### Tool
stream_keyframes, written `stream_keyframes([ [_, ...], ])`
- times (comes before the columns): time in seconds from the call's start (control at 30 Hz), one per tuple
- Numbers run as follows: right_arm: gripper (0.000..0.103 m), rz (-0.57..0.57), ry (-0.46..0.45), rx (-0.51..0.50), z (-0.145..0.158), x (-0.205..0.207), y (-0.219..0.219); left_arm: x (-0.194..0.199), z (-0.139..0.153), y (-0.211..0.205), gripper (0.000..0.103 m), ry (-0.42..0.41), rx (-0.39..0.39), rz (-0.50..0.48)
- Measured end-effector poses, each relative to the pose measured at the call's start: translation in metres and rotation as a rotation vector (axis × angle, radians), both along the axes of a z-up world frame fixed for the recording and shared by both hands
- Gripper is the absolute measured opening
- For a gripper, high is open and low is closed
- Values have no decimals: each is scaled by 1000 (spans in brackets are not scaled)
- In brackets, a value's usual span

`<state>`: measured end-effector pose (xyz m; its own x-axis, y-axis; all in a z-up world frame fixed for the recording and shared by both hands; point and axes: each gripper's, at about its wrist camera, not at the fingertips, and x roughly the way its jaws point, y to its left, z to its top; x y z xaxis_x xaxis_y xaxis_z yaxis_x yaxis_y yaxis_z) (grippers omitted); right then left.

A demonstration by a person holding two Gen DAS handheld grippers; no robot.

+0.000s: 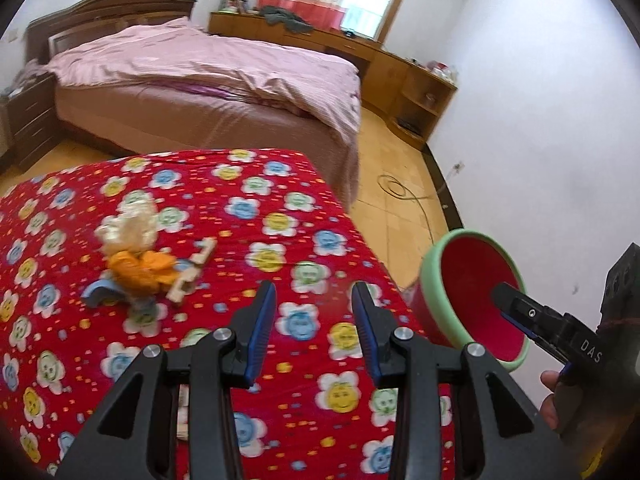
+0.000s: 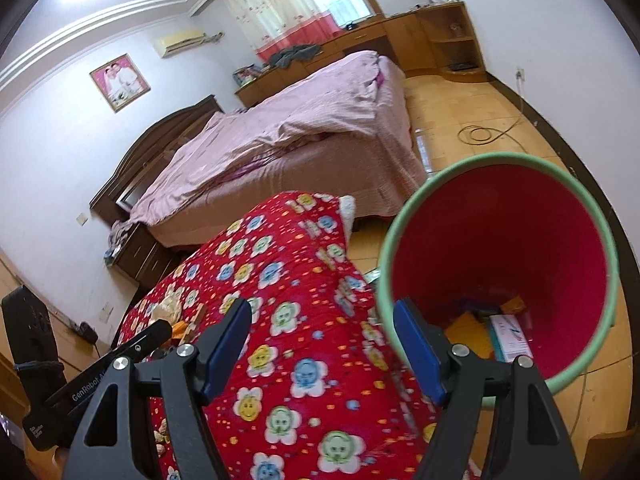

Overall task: Collect trash
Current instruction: 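Move the left gripper to the orange cloth item and grasp it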

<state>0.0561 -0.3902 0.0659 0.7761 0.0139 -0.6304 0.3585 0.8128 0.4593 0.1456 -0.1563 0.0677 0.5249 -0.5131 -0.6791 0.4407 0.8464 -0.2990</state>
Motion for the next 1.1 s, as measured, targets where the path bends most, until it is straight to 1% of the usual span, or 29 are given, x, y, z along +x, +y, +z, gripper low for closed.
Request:
stream_keyframes([
  [0.33,76,91,34,-3,-11,38,39,15,-9,56,39,1,2,135],
  [0.6,76,133,67,-20,-19,59,65,32,-20,89,39,2,14,209],
  [0.7,76,140,78,-24,-23,64,70,38,-27,98,39,18,5,231],
  [0.93,76,162,104,-23,-32,79,80,54,-42,102,39,54,3,245],
  [1.1,76,174,122,-16,-42,88,83,66,-46,95,39,58,11,230],
])
